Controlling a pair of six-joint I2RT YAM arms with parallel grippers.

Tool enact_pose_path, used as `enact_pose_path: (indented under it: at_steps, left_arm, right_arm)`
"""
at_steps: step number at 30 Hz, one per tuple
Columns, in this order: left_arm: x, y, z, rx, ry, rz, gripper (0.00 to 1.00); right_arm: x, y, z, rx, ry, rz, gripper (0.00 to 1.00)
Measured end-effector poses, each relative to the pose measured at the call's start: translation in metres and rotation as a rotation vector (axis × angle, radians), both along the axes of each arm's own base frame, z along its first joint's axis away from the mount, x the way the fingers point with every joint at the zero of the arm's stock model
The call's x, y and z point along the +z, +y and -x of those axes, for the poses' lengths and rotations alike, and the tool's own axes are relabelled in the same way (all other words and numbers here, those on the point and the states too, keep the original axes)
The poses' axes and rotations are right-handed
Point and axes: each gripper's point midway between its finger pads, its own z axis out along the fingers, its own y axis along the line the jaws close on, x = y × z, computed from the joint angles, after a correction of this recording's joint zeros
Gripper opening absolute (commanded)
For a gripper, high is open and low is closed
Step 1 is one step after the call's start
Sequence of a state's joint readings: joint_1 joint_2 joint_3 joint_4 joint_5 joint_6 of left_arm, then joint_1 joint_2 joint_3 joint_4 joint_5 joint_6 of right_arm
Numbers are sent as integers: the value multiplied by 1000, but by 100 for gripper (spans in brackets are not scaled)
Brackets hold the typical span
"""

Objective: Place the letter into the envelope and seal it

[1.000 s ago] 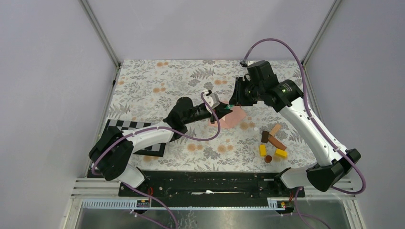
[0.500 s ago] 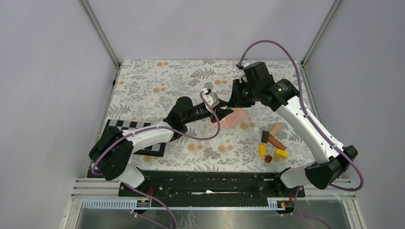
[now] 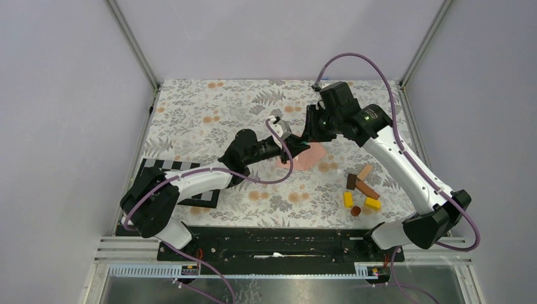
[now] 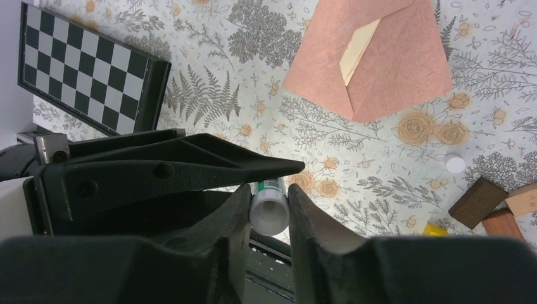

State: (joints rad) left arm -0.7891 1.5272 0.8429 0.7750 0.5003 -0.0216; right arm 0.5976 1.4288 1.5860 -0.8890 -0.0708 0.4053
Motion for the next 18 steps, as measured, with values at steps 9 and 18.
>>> enact_pose_path:
  at_steps: [9, 18]
  left_arm:
    - [-42, 20, -24, 241, 301, 4, 0]
    - [-113, 75, -74, 545, 659, -67, 0]
  right_arm:
    - [-24, -44, -22, -180, 11, -38, 56]
    - [-113, -102, -41, -423, 126, -37, 14]
